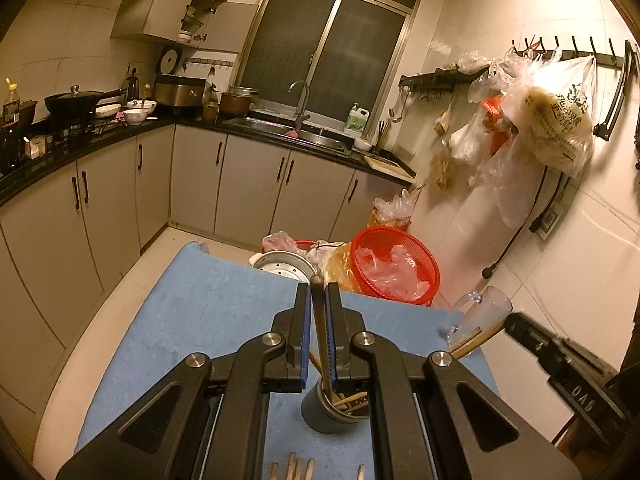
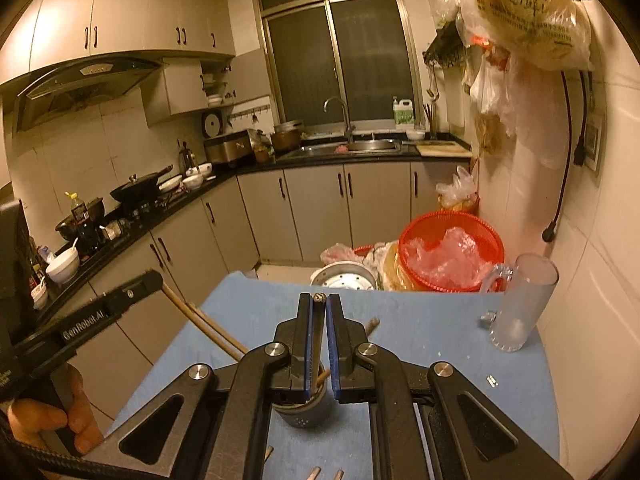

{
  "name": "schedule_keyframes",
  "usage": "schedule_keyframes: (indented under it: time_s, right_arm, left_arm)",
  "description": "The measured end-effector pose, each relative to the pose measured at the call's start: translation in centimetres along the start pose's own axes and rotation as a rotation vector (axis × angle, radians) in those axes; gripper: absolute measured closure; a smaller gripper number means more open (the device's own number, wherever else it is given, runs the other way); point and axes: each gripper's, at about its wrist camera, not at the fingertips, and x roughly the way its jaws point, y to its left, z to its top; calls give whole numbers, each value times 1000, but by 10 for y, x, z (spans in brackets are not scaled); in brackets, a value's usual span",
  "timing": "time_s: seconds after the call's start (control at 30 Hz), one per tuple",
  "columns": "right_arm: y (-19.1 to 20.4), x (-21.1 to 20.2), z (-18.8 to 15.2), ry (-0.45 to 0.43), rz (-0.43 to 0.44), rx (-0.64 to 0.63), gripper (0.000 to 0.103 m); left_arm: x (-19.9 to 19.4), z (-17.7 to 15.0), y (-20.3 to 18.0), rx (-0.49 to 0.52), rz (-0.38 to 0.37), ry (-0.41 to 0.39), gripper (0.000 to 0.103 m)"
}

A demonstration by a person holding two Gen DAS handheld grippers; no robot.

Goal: Organize utensils
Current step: 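Carry the chopsticks over the grey cup and release them with both grippers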

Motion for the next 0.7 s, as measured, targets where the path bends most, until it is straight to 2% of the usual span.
schedule_keyframes:
  time_s: [0.6, 0.67, 0.7]
  right_arm:
    - [-4, 10, -20, 56, 4, 26, 96]
    - [-7, 8, -21, 56, 8, 44, 93]
    - [-9, 7, -21, 54, 10, 53, 89]
  left_arm:
    - [13, -11, -4, -7, -3, 63, 97]
    - [10, -11, -3, -15, -9, 55, 96]
    - [8, -10, -3, -13, -6, 54, 96]
